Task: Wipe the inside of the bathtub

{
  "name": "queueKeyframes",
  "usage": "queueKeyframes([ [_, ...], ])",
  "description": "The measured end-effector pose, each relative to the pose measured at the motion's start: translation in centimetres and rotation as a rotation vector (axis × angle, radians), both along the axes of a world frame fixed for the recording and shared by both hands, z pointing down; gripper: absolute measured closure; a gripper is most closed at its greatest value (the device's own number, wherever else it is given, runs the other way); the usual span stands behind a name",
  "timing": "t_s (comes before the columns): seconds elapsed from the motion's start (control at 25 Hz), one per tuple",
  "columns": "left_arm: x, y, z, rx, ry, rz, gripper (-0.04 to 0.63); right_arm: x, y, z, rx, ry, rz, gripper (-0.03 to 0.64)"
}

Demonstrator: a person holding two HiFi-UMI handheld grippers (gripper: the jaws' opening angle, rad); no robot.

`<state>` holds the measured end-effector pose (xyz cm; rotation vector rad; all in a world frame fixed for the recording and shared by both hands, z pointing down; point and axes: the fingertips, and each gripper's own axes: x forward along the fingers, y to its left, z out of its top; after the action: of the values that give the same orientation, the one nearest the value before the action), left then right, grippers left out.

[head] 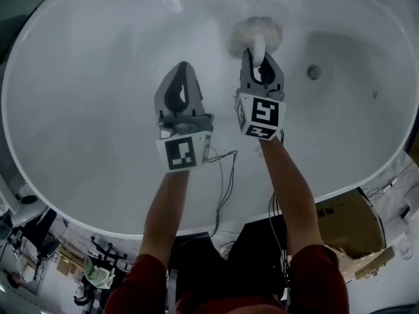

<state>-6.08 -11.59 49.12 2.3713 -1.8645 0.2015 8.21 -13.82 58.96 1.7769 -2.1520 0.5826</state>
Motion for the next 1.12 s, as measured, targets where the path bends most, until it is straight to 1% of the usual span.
queueKeyframes([
  [0.08, 4.6, -0.2, -0.4, 0.003, 0.003, 0.036, 0.580, 5.0, 0.8, -0.9, 0.010, 0.003, 0.061, 0.523],
  [0.2, 10.1, -0.6, -1.1, -0.001, 0.012, 0.087, 0.580, 10.7, 1.9, -2.0, 0.016, 0.012, 0.138, 0.523],
  [0.4, 19.2, -1.4, -0.9, -0.006, 0.013, 0.173, 0.580, 19.6, 2.9, -2.8, 0.030, 0.048, 0.219, 0.523],
  [0.56, 25.3, -2.2, -0.1, -0.010, 0.023, 0.230, 0.580, 26.0, 2.8, -2.2, 0.029, 0.076, 0.283, 0.523],
  [0.68, 29.0, -2.8, 0.6, -0.015, 0.031, 0.265, 0.580, 30.1, 2.1, -0.9, 0.015, 0.093, 0.325, 0.523],
  [0.76, 31.1, -3.2, 1.0, -0.017, 0.033, 0.284, 0.578, 32.4, 1.2, 0.1, 0.010, 0.102, 0.338, 0.523],
  [0.84, 33.2, -3.7, 1.3, -0.029, 0.052, 0.293, 0.580, 34.2, 0.0, 1.3, 0.010, 0.106, 0.342, 0.523],
  [0.96, 35.3, -4.4, 2.2, -0.031, 0.057, 0.302, 0.580, 36.2, -2.0, 3.4, 0.004, 0.121, 0.335, 0.523],
  [1.12, 37.0, -4.9, 3.7, -0.039, 0.054, 0.313, 0.580, 38.2, -5.1, 5.7, 0.002, 0.151, 0.331, 0.523],
])
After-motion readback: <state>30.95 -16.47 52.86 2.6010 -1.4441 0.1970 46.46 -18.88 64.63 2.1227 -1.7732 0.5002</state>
